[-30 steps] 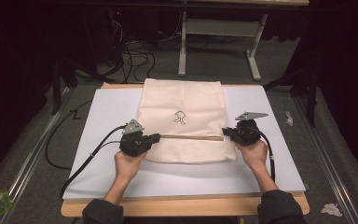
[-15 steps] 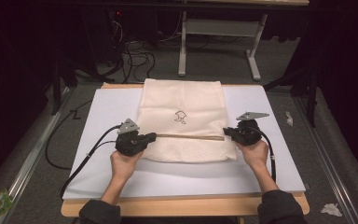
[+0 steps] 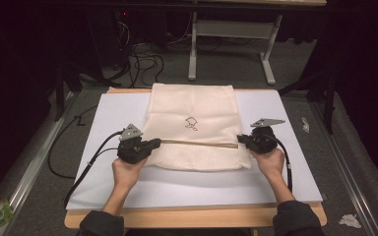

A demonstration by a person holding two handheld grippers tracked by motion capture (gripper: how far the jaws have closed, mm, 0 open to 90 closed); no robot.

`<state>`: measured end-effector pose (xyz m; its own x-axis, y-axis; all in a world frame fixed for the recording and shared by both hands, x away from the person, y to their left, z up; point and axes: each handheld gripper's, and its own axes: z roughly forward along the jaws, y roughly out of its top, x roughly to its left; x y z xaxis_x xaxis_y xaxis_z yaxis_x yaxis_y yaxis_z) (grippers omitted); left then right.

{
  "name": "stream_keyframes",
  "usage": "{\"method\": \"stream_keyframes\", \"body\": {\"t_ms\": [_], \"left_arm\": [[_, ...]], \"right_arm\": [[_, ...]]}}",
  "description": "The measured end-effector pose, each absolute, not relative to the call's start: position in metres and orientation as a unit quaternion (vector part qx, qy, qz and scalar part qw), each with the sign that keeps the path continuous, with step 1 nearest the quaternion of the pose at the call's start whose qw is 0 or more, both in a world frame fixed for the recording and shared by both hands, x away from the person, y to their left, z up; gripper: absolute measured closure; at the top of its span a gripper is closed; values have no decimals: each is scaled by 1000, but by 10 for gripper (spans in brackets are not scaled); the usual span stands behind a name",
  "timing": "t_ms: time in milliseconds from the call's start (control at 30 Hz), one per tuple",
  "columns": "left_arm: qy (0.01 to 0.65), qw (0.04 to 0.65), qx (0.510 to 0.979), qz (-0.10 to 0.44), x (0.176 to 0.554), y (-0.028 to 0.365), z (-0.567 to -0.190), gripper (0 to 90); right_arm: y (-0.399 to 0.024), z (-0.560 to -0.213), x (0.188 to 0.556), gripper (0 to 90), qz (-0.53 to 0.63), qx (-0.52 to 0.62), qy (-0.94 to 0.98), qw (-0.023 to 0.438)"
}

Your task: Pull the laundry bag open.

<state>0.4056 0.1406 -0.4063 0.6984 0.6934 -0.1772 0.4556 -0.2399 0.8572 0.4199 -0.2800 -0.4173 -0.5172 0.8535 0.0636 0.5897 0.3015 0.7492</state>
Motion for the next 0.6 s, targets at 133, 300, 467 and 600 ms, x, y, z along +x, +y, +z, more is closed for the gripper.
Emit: {"method": "stream_keyframes", "body": {"t_ms": [133,300,467,600], "left_arm": [[371,493,778,119,406,143,-407,875],[371,492,778,119,406,144,-406,875],[370,493,778,121,405,145,-406,875],[371,490,780,120,405,146,-407,875]], "right_arm": [[-280,-417,420,889,374,458,787,177],[-280,-417,420,889,374,457,787,177],[-279,-417,420,889,375,458,787,176],[-279,-417,420,889,375,457,788,176]]}}
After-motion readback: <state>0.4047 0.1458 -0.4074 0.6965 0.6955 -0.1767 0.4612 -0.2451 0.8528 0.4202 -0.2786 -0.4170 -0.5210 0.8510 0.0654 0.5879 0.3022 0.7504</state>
